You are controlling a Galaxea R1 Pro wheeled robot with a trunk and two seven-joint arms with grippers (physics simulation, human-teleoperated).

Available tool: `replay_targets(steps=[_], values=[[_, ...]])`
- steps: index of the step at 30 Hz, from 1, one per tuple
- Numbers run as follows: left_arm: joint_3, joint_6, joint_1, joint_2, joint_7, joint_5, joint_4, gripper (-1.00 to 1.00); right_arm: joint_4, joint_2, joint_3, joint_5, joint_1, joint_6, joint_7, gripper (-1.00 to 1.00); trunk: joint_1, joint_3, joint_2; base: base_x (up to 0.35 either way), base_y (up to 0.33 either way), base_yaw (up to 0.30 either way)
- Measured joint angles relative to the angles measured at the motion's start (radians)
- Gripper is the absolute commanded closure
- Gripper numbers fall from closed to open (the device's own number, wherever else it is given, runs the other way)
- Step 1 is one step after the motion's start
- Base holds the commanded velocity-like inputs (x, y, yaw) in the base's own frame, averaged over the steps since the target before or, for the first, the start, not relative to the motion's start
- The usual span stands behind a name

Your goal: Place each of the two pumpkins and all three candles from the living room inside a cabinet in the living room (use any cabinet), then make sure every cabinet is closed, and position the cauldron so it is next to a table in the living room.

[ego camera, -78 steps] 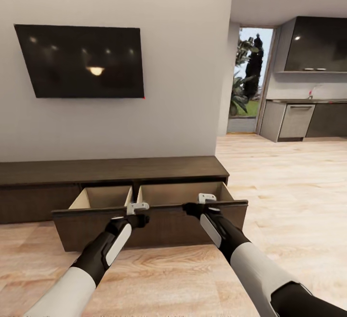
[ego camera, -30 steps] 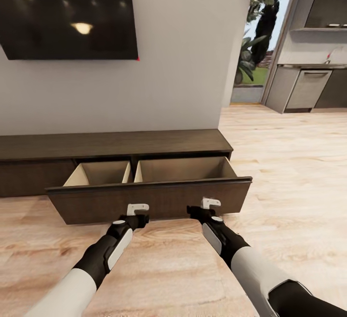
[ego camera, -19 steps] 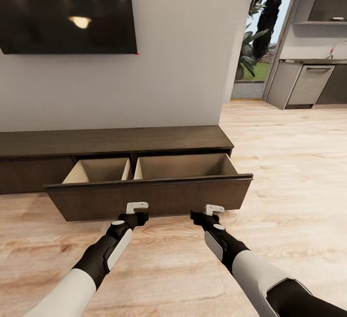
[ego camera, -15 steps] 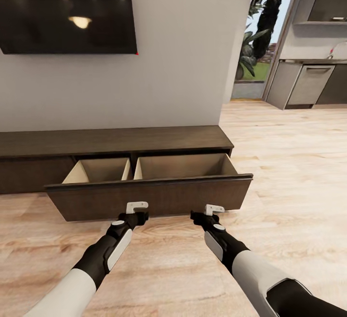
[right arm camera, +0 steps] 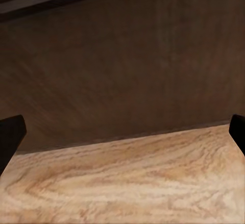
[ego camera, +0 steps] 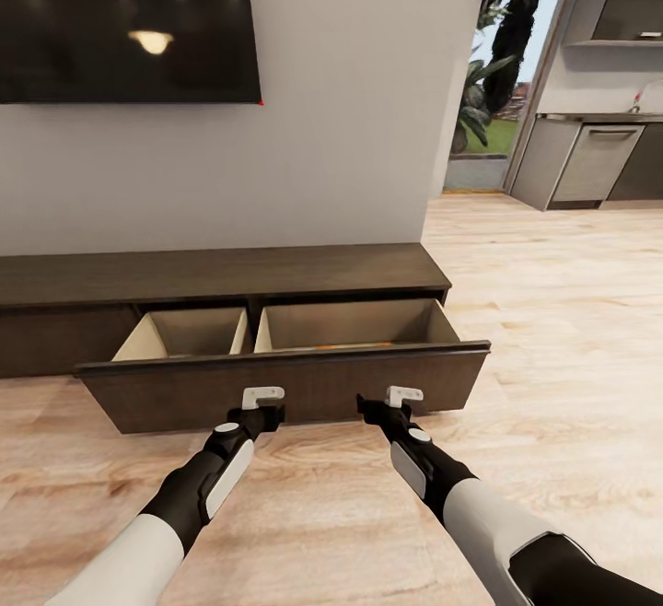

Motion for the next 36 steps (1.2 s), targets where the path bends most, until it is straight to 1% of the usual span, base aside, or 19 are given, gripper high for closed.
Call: replay_targets(steps=[13,20,22,24,27,30,36], values=[[0.000,0.000,0.000,0.000,0.000,0.001,0.000,-1.00,-0.001,0.000,0.000,0.001,-0.001,-0.001,0.004,-1.00,0.000,0.000,0.000,0.002,0.000,0.000],[0.000,0.000,0.000,0.001,-0.004,0.004,0.000,-1.00,0.000,0.000,-0.001,0.002,0.000,-0.001,0.030,-1.00,0.000,0.000,0.000,0.000,0.000,0.000],[0.000,0.000,0.000,0.002,-0.025,0.004,0.000,-1.00,0.000,0.000,-0.001,0.003,0.000,-0.001,0.031,-1.00,0.000,0.000,0.000,0.000,0.000,0.000],[0.000,0.000,0.000,0.007,-0.060,0.003,0.006,-1.00,0.000,0.000,0.000,0.003,0.000,-0.001,0.033,-1.00,0.000,0.000,0.000,0.000,0.000,0.000],[0.000,0.000,0.000,0.014,-0.086,0.002,0.010,-1.00,0.000,0.000,0.000,0.004,0.000,-0.001,0.033,-1.00,0.000,0.000,0.000,0.000,0.000,0.000],[0.000,0.000,0.000,0.018,-0.097,0.001,0.012,-1.00,0.000,0.000,0.000,0.004,0.000,-0.001,0.034,-1.00,0.000,0.000,0.000,0.000,0.000,0.000],[0.002,0.000,0.000,0.019,-0.099,0.002,0.012,-1.00,0.002,-0.001,0.000,0.004,0.000,-0.001,0.034,-1.00,0.000,0.000,0.000,0.000,0.000,0.000]])
